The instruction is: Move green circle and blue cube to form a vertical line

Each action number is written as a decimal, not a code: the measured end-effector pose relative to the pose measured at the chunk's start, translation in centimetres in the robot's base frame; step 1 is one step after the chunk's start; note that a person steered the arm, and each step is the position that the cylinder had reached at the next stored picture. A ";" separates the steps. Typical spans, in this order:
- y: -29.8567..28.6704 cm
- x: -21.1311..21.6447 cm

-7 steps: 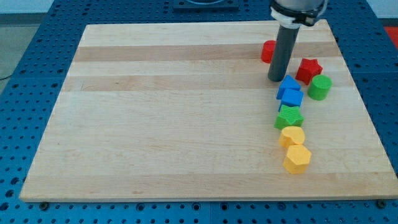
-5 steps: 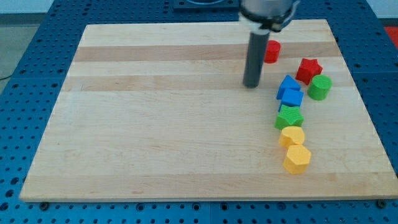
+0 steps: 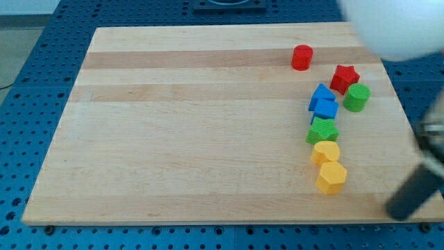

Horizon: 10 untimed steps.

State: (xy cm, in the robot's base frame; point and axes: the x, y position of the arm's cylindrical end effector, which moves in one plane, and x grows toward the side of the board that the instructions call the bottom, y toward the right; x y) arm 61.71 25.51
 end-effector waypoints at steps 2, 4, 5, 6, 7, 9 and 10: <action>5.3 -6.2; 1.2 -12.9; -1.2 -15.9; -1.9 -18.1; -3.0 -19.4; -3.6 -21.3; -4.4 -22.6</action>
State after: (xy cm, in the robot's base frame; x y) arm 39.07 21.08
